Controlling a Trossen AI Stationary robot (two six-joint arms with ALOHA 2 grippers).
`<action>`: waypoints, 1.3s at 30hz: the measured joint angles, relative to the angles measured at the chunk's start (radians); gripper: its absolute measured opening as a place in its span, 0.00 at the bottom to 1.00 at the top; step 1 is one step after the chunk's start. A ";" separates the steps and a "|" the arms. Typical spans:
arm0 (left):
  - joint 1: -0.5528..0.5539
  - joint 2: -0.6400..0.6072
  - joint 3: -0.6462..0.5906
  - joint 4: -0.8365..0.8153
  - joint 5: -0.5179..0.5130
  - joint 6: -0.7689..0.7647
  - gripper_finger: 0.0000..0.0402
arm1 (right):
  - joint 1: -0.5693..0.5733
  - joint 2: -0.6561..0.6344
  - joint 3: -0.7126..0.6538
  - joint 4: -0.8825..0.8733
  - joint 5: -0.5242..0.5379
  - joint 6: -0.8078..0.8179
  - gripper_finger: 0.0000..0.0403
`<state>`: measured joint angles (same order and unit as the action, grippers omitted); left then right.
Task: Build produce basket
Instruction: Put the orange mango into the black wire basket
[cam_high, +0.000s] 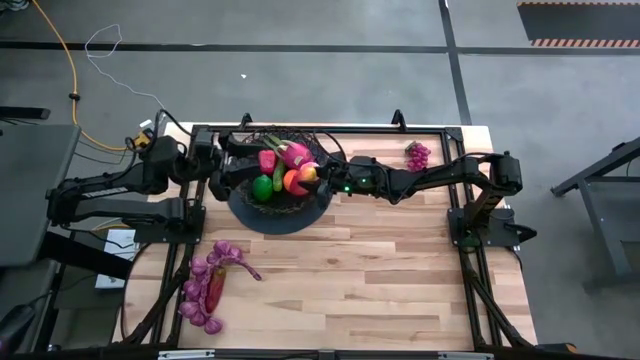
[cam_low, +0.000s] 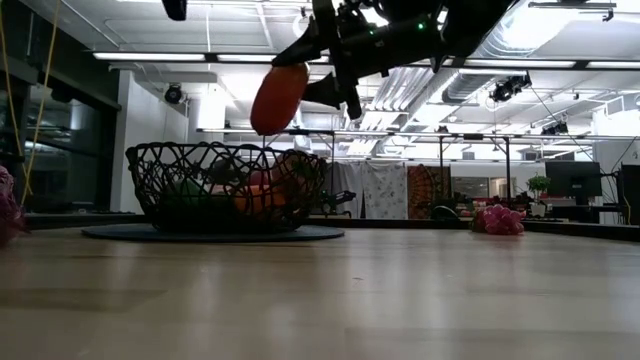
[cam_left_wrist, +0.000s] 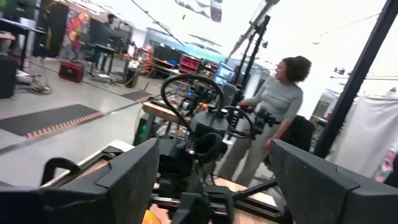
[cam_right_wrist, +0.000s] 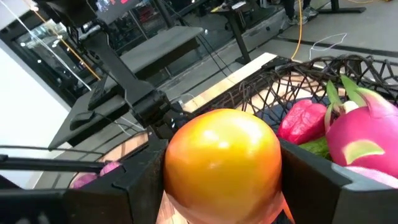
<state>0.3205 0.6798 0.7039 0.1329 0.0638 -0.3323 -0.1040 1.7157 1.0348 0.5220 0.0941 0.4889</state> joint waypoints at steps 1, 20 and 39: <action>0.000 -0.003 -0.003 0.000 -0.003 0.003 0.72 | 0.000 0.000 0.000 -0.010 -0.008 0.000 0.64; 0.000 0.103 -0.004 0.027 -0.028 -0.005 0.72 | 0.021 0.043 0.000 -0.090 0.007 -0.084 0.64; 0.000 0.107 -0.004 0.079 -0.026 -0.005 0.72 | 0.007 0.128 -0.002 0.009 0.082 0.158 0.64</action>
<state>0.3202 0.7872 0.6998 0.2116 0.0374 -0.3374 -0.0967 1.8439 1.0332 0.5306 0.1761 0.6472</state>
